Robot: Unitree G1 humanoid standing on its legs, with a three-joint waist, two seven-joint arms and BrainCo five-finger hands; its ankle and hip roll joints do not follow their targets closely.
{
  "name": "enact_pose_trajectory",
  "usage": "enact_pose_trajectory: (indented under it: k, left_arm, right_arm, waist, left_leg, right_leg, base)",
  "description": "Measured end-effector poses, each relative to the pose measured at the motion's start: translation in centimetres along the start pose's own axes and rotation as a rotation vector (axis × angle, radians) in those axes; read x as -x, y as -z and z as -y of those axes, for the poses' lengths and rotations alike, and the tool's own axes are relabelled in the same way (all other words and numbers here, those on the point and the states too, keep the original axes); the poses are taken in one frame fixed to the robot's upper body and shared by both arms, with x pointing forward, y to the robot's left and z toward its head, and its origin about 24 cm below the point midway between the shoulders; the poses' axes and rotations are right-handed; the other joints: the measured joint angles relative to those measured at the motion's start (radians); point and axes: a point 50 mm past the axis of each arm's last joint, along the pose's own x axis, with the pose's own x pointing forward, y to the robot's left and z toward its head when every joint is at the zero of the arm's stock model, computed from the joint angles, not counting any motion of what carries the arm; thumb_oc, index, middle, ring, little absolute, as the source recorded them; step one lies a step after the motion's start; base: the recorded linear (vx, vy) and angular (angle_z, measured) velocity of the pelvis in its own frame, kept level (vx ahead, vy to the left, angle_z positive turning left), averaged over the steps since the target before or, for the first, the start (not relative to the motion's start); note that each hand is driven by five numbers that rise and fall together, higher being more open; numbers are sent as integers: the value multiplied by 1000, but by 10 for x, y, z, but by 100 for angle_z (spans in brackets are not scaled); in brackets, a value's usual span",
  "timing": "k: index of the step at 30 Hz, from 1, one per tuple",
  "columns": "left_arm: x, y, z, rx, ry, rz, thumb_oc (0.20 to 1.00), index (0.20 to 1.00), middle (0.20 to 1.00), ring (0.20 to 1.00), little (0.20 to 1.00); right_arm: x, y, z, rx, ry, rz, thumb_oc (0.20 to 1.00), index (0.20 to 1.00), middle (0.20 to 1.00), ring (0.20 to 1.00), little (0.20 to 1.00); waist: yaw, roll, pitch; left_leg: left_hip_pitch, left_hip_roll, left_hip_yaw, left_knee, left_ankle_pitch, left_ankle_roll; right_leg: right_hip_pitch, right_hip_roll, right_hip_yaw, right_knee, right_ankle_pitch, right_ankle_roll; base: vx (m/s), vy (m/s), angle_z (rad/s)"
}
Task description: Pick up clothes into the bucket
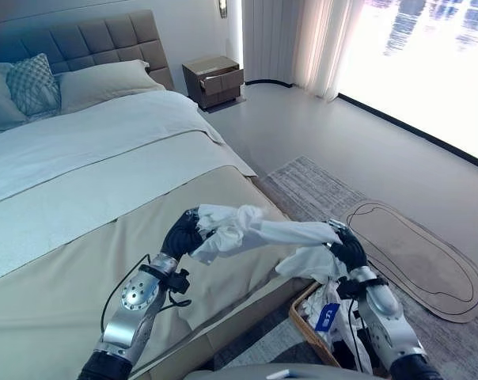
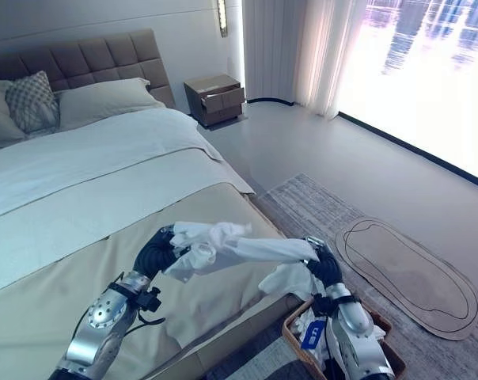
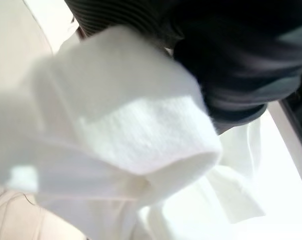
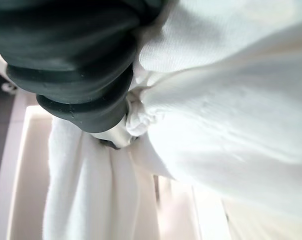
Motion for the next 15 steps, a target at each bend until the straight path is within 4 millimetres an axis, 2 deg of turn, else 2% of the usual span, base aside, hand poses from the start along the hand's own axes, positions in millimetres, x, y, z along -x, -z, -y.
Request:
enact_pose_trajectory:
  k: [1,2,3,4,5,6,10,15]
  left_arm:
    - [0,4,2,-10,10,-15,304,304,304,304,304]
    - [-1,12,6,-35,37,-46,451,451,451,451,451]
    - [0,18,9,-62,58,-72,485,485,485,485,485]
    - [2,28,15,-100,96,-118,805,805,805,805,805]
    - [3,31,17,-126,116,-134,928,928,928,928,928]
    - [5,38,22,-185,169,-171,1000,1000,1000,1000,1000]
    - [17,57,18,-314,236,-290,1000,1000,1000,1000,1000]
    - [28,77,16,-368,220,-386,1000,1000,1000,1000,1000]
  right_arm:
    - [0,0,1,-6,7,3,200,200,200,200,200]
    - [0,-2,6,-5,28,9,200,200,200,200,200]
    - [1,-3,9,-3,42,13,200,200,200,200,200]
    - [1,-5,15,-8,76,23,200,200,200,200,200]
    - [1,-6,18,-9,95,25,200,200,200,200,200]
    - [1,-7,25,-22,142,32,200,200,200,200,200]
    - [2,-21,54,-67,316,102,200,200,200,200,200]
    - [0,-32,67,-77,379,149,200,200,200,200,200]
  waist:
    - [0,0,0]
    - [1,0,0]
    - [1,0,0]
    - [0,-1,0]
    - [-1,-2,1]
    - [-1,-2,1]
    - [-5,-3,1]
    - [-28,-11,6]
  left_leg:
    - [0,0,3,0,0,0]
    - [0,1,9,0,0,-1]
    - [0,1,11,0,1,-2]
    - [1,1,13,0,2,-4]
    - [1,2,14,0,2,-4]
    - [2,2,16,0,2,-4]
    - [5,3,23,-1,2,-4]
    - [8,3,27,-1,1,-7]
  right_leg:
    - [0,1,3,-4,3,-1]
    - [-2,1,8,-6,6,-1]
    - [-3,1,10,-6,7,-3]
    - [-4,1,13,-8,8,-3]
    - [-5,1,15,-8,8,-3]
    - [-5,1,18,-8,9,-3]
    - [-5,1,22,-10,10,-4]
    - [-7,1,28,-11,10,-4]
  base:
    - [1,-16,-10]
    - [2,-7,-9]
    - [4,-7,-8]
    - [6,2,-5]
    - [7,3,-6]
    - [4,4,-5]
    - [-1,2,-5]
    - [0,-2,-1]
